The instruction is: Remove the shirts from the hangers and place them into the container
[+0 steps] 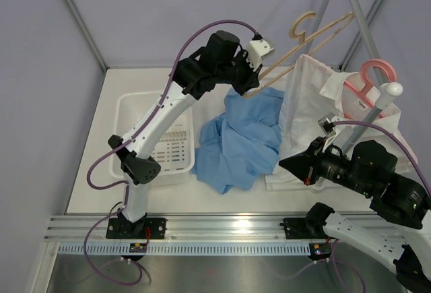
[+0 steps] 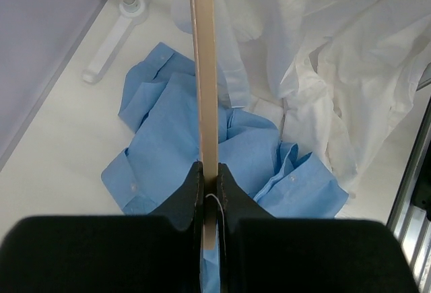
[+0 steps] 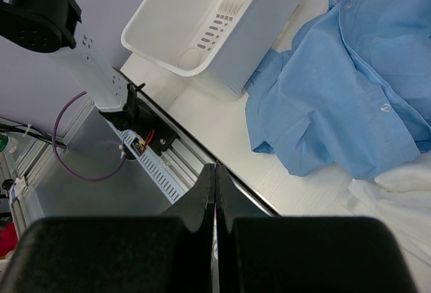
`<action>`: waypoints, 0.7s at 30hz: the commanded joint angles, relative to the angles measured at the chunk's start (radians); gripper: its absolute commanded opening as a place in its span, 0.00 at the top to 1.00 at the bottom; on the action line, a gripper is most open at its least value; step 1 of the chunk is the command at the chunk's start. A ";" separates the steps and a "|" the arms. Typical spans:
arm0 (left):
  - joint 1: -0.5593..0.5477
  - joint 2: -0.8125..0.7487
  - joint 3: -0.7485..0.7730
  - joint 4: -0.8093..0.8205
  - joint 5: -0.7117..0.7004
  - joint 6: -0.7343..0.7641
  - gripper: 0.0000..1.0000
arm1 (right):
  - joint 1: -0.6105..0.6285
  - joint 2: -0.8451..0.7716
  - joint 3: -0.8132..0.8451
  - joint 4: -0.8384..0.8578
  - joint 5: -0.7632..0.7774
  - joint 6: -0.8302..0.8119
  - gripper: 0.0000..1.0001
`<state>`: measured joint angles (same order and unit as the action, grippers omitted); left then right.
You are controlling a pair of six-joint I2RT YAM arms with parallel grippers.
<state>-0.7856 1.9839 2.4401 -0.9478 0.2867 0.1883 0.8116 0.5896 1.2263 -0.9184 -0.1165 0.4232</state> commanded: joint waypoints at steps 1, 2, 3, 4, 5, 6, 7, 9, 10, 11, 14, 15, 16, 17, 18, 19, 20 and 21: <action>-0.035 0.023 0.056 0.161 0.063 0.028 1.00 | 0.009 -0.004 -0.001 0.035 0.029 0.014 1.00; -0.040 0.029 0.056 0.176 0.068 0.027 1.00 | 0.011 -0.005 -0.001 0.038 0.032 0.017 1.00; -0.041 0.036 0.053 0.210 0.072 0.028 1.00 | 0.011 -0.004 0.001 0.039 0.031 0.015 1.00; -0.040 0.036 0.048 0.228 0.078 0.030 1.00 | 0.011 -0.001 0.002 0.039 0.034 0.015 1.00; -0.041 0.038 0.033 0.247 0.080 0.030 1.00 | 0.011 0.001 0.002 0.036 0.046 0.019 1.00; -0.041 0.041 0.031 0.263 0.089 0.031 1.00 | 0.011 0.003 -0.002 0.038 0.054 0.019 1.00; -0.041 0.044 0.036 0.262 0.089 0.033 1.00 | 0.011 0.004 -0.007 0.045 0.067 0.019 1.00; -0.041 0.030 0.027 0.242 0.077 0.026 1.00 | 0.011 0.015 -0.013 0.068 0.112 0.015 1.00; -0.040 0.017 0.010 0.238 0.056 0.025 1.00 | 0.011 0.025 -0.010 0.073 0.145 0.009 0.99; -0.040 -0.003 -0.021 0.236 0.043 0.019 1.00 | 0.011 0.038 -0.005 0.084 0.194 0.006 0.92; -0.041 -0.095 -0.147 0.216 0.003 -0.006 1.00 | 0.011 0.091 -0.001 0.168 0.288 0.025 0.69; -0.040 -0.111 -0.159 0.198 -0.004 -0.013 1.00 | 0.011 0.110 -0.025 0.250 0.311 0.034 0.65; -0.038 -0.135 -0.162 0.176 -0.021 -0.041 1.00 | 0.011 0.121 -0.039 0.303 0.343 0.054 0.63; -0.040 -0.149 -0.159 0.140 -0.027 -0.058 1.00 | 0.011 0.133 -0.053 0.347 0.350 0.058 0.60; -0.040 -0.163 -0.159 0.129 -0.034 -0.070 1.00 | 0.011 0.165 -0.076 0.434 0.362 0.066 0.56; -0.040 -0.177 -0.156 0.115 -0.040 -0.091 1.00 | 0.011 0.185 -0.083 0.478 0.376 0.084 0.51; -0.040 -0.203 -0.158 0.095 -0.049 -0.099 1.00 | 0.011 0.205 -0.086 0.512 0.380 0.091 0.46; -0.040 -0.217 -0.159 0.087 -0.055 -0.104 1.00 | 0.011 0.251 -0.088 0.564 0.388 0.101 0.40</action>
<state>-0.8181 1.8927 2.2642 -0.8616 0.2600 0.1345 0.8127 0.7685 1.1530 -0.5900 0.1844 0.4831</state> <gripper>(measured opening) 0.050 0.567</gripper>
